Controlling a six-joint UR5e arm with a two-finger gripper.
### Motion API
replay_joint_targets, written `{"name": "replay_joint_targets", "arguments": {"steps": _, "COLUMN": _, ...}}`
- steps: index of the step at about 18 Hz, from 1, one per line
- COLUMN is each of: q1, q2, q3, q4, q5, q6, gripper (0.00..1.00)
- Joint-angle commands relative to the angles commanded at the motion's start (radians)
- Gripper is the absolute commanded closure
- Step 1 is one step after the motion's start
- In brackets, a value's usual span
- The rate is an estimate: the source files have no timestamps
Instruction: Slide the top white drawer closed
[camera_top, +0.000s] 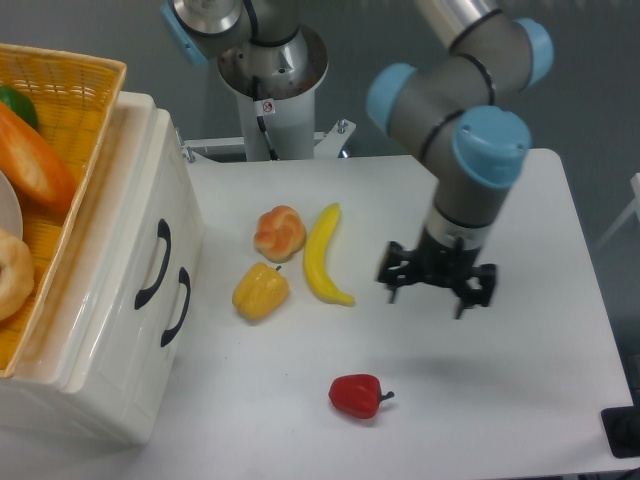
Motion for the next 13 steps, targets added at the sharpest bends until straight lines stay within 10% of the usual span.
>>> {"name": "replay_joint_targets", "arguments": {"steps": 13, "q1": 0.117, "q2": -0.025, "q3": -0.009, "q4": -0.001, "q5": 0.012, "q6": 0.557, "gripper": 0.00}}
